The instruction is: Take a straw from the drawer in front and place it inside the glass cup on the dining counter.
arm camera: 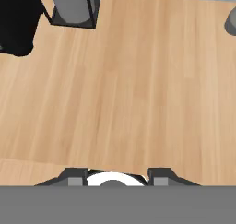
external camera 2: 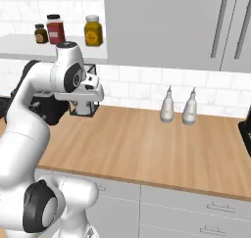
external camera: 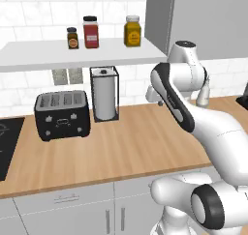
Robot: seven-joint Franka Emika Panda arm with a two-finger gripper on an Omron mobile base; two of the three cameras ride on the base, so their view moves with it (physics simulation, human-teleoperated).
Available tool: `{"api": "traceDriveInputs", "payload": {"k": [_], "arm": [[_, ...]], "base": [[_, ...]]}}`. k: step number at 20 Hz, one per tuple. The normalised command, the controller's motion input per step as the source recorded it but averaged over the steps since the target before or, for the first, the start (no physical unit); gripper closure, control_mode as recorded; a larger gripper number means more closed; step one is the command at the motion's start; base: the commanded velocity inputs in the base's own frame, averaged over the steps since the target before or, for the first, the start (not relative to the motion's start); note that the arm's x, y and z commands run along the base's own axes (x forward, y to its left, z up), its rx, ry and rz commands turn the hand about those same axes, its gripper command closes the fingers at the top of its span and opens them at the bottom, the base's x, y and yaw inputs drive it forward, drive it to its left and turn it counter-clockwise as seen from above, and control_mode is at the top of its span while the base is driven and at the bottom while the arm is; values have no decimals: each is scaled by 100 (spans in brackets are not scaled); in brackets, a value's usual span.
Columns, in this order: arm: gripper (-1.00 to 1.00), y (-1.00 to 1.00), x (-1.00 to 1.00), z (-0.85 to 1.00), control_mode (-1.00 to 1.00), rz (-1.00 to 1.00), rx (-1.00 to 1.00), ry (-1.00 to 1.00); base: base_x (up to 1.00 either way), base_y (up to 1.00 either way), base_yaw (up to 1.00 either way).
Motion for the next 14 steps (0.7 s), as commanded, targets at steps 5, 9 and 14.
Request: {"api": "traceDriveInputs", "payload": {"k": [5, 9, 14], "arm": [[-100, 0, 0, 0, 100, 0, 0, 0], [-100, 0, 0, 0, 100, 0, 0, 0], [-100, 0, 0, 0, 100, 0, 0, 0]], "base": [[-51, 0, 0], [-96, -27, 8], [-36, -63, 44]]}}
